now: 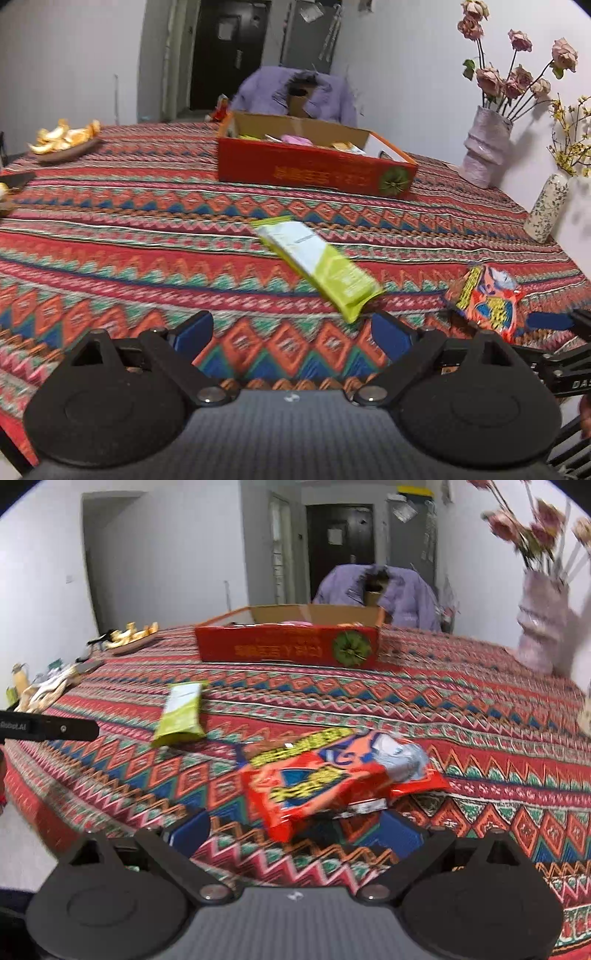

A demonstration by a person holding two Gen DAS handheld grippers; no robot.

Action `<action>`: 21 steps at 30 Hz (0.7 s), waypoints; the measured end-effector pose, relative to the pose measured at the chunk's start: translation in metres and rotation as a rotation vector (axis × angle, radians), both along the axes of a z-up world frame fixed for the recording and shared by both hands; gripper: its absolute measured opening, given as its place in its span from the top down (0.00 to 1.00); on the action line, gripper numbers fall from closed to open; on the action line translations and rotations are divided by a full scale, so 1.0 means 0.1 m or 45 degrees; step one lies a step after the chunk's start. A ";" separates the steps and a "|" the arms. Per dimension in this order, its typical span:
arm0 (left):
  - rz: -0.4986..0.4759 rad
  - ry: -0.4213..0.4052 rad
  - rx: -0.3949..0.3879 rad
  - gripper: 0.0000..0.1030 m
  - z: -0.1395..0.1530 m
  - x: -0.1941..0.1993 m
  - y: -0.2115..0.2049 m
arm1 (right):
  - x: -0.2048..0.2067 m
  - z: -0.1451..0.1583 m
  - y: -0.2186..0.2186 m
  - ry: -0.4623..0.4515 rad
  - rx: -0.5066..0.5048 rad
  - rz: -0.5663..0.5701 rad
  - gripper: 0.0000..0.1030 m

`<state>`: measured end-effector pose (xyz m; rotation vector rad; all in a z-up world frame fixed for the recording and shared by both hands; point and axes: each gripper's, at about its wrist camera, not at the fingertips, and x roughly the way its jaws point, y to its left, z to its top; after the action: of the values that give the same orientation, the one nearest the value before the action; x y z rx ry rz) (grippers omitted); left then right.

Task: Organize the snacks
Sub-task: 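Move both tools back toward the lime-green bar and red chip bag, then grasp the lime-green bar with the left gripper while the right grasps the red chip bag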

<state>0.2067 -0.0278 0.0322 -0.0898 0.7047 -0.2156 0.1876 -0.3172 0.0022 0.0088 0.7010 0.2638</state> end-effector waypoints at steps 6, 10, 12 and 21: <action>-0.064 0.046 -0.017 0.09 -0.08 0.43 -0.27 | 0.40 -0.09 -0.19 0.040 0.152 -0.097 0.04; -0.060 0.100 -0.032 0.09 -0.18 0.74 -0.35 | 0.69 -0.09 -0.23 0.064 0.212 -0.120 0.04; -0.052 0.127 -0.041 0.09 -0.22 0.89 -0.37 | 0.84 -0.08 -0.19 0.076 0.206 -0.108 0.04; -0.063 0.094 0.010 0.31 -0.34 1.24 -0.55 | 1.27 -0.17 0.31 0.088 -0.031 0.056 0.07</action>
<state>0.3304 -0.0824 -0.0018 -0.0735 0.7821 -0.2582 0.3143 -0.2857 -0.0147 -0.0207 0.7738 0.2986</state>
